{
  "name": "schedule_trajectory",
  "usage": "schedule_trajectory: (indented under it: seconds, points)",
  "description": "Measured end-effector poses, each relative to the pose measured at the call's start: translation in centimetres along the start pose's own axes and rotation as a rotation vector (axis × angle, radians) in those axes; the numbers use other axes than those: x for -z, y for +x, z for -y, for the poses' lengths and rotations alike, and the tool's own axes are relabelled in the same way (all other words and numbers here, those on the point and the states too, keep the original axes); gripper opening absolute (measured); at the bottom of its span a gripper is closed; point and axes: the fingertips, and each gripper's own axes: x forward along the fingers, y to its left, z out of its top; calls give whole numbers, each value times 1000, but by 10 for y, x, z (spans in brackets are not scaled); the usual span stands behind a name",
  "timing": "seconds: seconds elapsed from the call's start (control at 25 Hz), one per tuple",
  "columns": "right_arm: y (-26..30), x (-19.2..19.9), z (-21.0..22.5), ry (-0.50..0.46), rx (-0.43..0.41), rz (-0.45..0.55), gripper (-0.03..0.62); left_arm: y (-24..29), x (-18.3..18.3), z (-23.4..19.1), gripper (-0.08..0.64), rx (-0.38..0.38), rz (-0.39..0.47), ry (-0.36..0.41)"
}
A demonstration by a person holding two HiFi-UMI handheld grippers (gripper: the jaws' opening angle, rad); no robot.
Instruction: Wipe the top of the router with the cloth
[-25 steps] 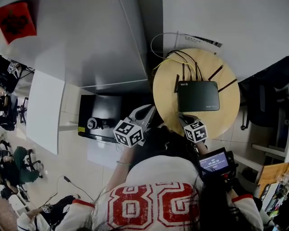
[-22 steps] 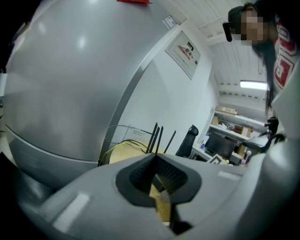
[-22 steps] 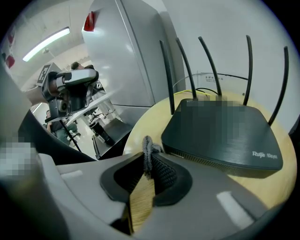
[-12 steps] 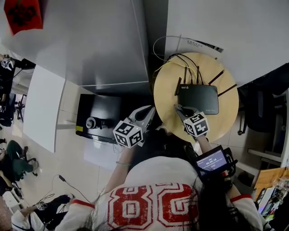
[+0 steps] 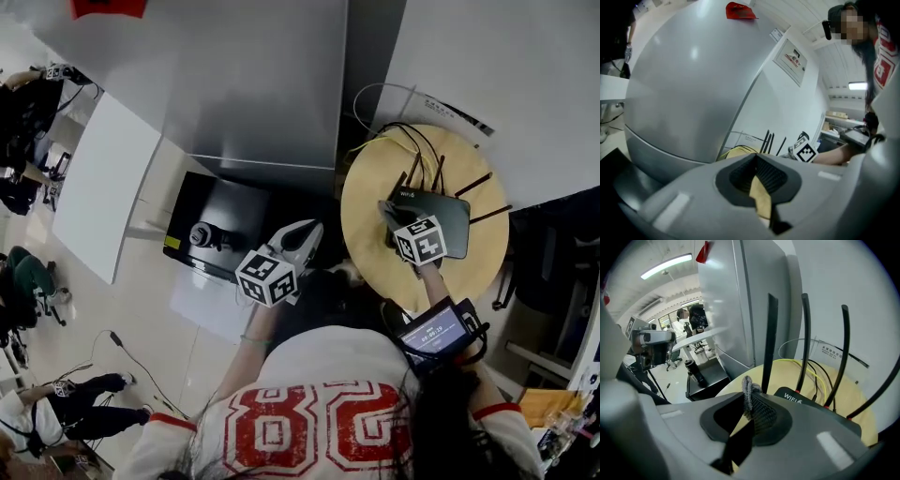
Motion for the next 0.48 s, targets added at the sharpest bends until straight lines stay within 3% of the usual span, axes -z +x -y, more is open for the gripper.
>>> schedule_trajectory:
  seconds: [0.24, 0.48]
  points:
    - [9, 13, -6, -45, -4, -67, 43, -15, 4, -9, 0, -44, 11, -19]
    - [5, 36, -23, 4, -31, -79, 43, -1, 5, -5, 0, -9, -10, -23]
